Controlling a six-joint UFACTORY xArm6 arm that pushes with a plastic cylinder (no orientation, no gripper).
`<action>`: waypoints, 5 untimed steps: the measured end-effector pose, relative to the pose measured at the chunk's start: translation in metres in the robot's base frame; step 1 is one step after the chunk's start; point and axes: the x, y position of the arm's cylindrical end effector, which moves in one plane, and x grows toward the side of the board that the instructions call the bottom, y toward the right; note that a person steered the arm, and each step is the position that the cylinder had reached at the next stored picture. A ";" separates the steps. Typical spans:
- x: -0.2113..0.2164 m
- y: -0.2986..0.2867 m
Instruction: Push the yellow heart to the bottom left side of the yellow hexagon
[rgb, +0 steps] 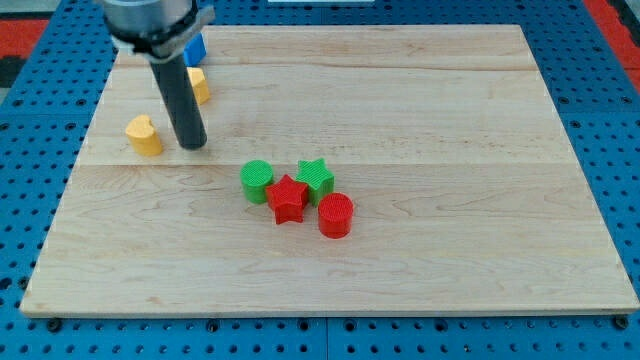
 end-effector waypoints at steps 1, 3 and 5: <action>0.027 -0.011; -0.039 -0.053; -0.006 -0.114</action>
